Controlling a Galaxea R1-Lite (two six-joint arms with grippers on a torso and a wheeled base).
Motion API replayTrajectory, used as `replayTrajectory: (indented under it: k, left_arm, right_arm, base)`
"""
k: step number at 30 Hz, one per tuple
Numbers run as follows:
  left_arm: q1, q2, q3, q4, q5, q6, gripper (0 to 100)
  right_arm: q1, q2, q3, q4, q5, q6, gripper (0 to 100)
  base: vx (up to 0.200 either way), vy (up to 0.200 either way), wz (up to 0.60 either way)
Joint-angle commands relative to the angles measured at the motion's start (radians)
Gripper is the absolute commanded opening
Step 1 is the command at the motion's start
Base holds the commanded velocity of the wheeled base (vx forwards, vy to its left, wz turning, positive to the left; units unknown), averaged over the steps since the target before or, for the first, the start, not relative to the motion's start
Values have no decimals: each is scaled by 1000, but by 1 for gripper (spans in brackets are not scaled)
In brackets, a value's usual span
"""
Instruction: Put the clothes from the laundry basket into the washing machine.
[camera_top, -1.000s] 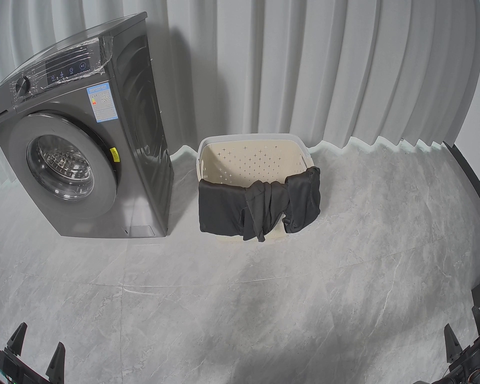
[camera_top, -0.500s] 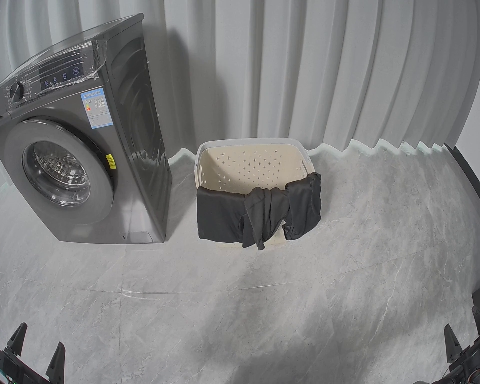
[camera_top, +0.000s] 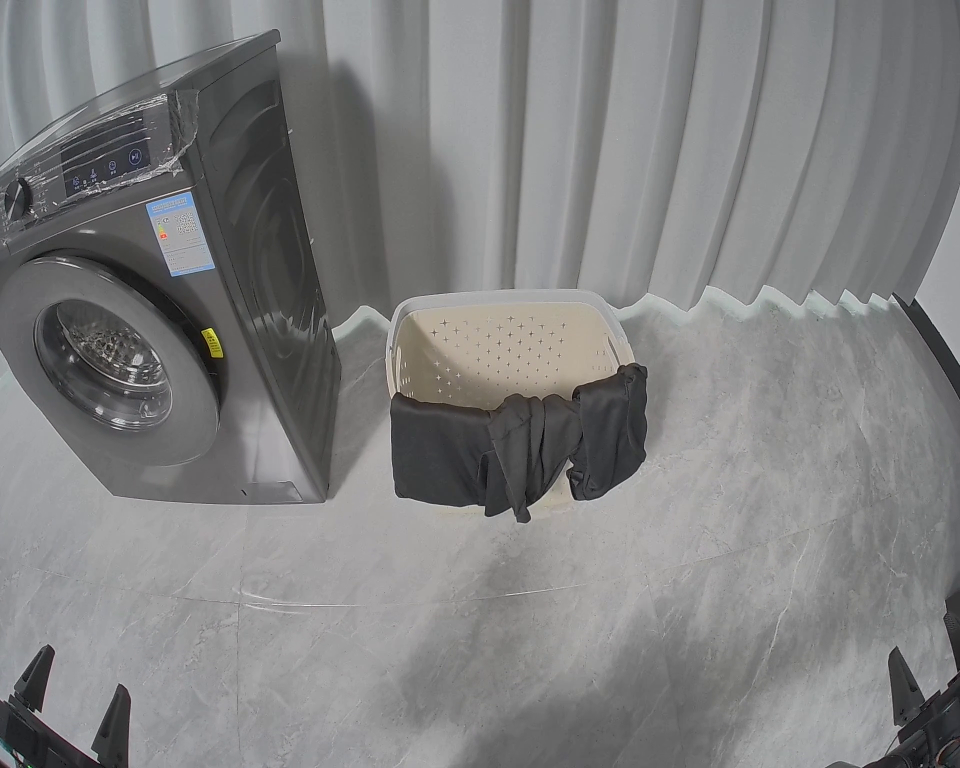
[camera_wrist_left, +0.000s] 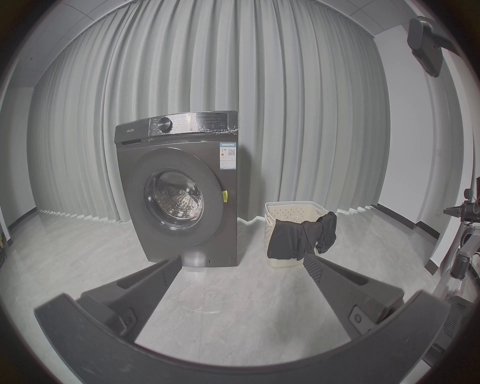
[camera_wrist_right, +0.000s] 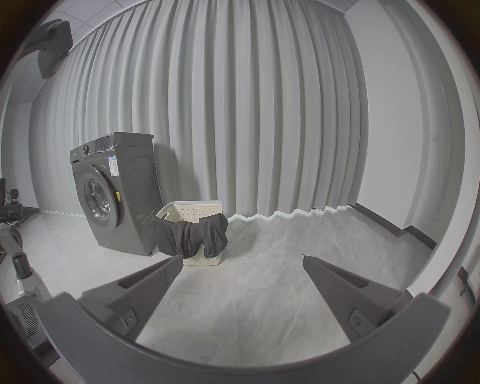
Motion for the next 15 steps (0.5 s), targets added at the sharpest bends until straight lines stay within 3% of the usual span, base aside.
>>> replayTrajectory:
  k: [1,3,15]
  left_arm:
    - [0,-18,18,0,0,-1,100]
    - [0,-18,18,0,0,-1,100]
    - [0,-18,16,1,0,-4,100]
  right_arm:
    - [0,-16,15,0,0,0,100]
    - [0,-16,15,0,0,0,100]
    - [0,-16,15,0,0,0,100]
  base:
    - [0,0,0]
    - [0,0,0]
    - [200,0,0]
